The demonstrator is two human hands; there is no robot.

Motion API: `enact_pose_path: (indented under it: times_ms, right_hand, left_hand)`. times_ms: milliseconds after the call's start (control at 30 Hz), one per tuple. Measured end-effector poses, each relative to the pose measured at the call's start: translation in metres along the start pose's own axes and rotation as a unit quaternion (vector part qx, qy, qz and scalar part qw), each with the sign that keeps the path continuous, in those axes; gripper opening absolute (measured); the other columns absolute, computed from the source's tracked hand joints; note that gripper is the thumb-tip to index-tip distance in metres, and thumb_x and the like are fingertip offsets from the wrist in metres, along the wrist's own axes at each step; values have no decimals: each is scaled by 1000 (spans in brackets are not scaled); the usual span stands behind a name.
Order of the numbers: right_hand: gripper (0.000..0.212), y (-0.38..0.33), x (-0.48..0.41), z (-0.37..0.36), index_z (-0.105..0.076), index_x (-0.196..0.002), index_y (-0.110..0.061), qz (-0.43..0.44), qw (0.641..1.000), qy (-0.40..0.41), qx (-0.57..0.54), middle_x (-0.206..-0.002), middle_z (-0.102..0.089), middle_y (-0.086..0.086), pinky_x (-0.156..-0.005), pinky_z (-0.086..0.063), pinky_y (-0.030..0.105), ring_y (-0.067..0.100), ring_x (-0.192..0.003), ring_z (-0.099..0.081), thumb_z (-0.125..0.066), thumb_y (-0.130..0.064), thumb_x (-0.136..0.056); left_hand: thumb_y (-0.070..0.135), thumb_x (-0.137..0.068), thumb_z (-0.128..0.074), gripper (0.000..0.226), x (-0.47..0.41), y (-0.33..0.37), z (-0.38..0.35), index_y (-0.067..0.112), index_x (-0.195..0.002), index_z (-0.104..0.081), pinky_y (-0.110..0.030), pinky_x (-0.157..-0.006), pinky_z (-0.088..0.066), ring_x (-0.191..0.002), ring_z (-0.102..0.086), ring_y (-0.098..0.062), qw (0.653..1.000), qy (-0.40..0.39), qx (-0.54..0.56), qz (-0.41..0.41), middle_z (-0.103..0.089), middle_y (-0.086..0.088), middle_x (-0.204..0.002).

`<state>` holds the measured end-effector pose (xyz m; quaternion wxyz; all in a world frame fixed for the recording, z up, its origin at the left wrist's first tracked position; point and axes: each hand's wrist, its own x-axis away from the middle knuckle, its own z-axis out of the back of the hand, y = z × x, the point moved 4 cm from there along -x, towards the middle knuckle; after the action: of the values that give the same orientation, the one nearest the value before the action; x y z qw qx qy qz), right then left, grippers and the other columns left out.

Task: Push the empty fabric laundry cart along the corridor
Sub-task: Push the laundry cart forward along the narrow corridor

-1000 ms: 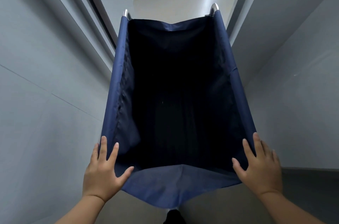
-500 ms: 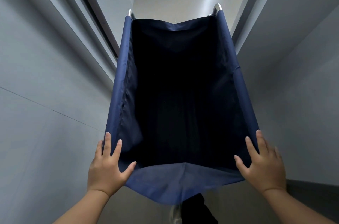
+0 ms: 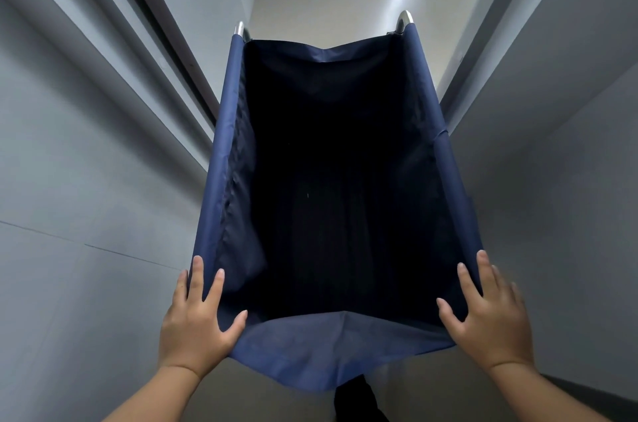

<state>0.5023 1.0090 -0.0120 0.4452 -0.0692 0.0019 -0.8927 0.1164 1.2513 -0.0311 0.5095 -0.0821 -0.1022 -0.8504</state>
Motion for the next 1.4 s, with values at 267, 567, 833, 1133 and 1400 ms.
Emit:
enact_pose_path:
  times_ms: [267, 567, 833, 1133, 1400]
  right_hand:
    - [66, -8, -54, 1, -69, -123, -2, -2, 1000, 19, 9, -148, -50, 27, -89, -48, 63, 51, -115, -63, -47, -50, -84]
    - [65, -22, -113, 10, -71, -121, -1, 3, 999, 44, -6, -144, -53, 28, -88, -51, 66, 53, -114, -64, -47, -48, -83]
    - [65, -37, -163, 19, -71, -121, -1, -1, 999, 39, -9, -144, -54, 28, -88, -51, 66, 52, -114, -64, -46, -48, -84]
    - [64, -45, -222, 16, -69, -124, -5, -10, 999, 47, 11, -149, -51, 24, -91, -48, 64, 48, -118, -63, -46, -50, -85]
    - [63, -60, -279, 19, -69, -123, -5, -18, 997, 68, 19, -151, -49, 22, -92, -46, 63, 48, -117, -64, -46, -50, -86]
  left_hand:
    - [78, -86, -15, 92, -52, 0, 15, 15, -136, -59, -57, -69, -58, -136, -44, -47, 1000, -10, 0, 7, -29, -15, -163]
    - [81, -83, -16, 94, -110, -5, 24, 17, -137, -59, -56, -66, -58, -139, -40, -45, 1000, -17, -2, 14, -22, -10, -166]
    - [85, -81, -15, 100, -161, -8, 40, 14, -133, -61, -60, -69, -57, -138, -41, -46, 1000, -2, 1, 14, -23, -10, -166]
    - [88, -79, -13, 103, -217, -9, 61, 15, -134, -61, -55, -62, -58, -141, -39, -43, 1000, -1, 1, 16, -25, -10, -165]
    - [88, -79, -14, 102, -279, -14, 79, 16, -134, -60, -52, -58, -58, -142, -38, -43, 1000, 0, 7, 8, -25, -10, -165]
